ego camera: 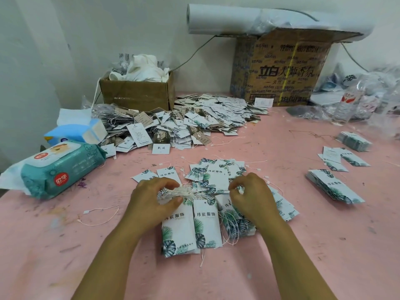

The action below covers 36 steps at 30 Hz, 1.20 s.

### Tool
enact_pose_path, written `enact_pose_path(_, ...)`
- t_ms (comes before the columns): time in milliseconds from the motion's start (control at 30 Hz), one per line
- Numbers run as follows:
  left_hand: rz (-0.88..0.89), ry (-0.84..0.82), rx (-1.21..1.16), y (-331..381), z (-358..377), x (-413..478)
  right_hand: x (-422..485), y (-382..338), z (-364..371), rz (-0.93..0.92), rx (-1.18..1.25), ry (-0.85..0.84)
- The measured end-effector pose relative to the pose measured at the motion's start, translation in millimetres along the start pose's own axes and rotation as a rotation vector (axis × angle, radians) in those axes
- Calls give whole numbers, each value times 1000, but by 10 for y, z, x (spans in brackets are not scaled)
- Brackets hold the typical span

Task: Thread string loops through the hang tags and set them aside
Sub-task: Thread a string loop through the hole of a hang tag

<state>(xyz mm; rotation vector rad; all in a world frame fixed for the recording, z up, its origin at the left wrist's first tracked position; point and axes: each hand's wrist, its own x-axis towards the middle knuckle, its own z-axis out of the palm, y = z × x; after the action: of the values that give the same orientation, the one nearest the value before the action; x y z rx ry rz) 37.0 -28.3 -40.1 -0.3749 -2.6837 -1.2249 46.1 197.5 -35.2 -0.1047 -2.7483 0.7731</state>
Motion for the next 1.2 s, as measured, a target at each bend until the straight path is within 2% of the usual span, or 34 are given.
enact_pose_path(267, -127, -117, -72, -146, -112, 9, -13, 50, -23, 189, -274, -160)
enact_pose_path(367, -145, -132, -88, -170, -84, 11, -11, 75, -25, 245, -265, -218)
enact_pose_path(600, -129, -69, -80, -177, -58, 25, -19, 93, -39, 294, -199, -219)
enact_pose_path(733, -100, -18, -70, -147, -48, 23, -26, 89, -54, 279, -88, -125)
enact_pose_path(867, -127, 5, -132, -105, -40, 18, -3, 86, -62, 251, 87, 44)
enact_pose_path(1000, -221, 51, -431, -71, -61, 28, 35, 89, -69, 194, 187, 179)
enact_pose_path(1067, -245, 82, -548, -54, -71, 32, 32, 54, -79, 140, 342, 219)
enact_pose_path(1200, -270, 137, -678, -3, -32, 32, -13, -102, -52, 91, 691, 161)
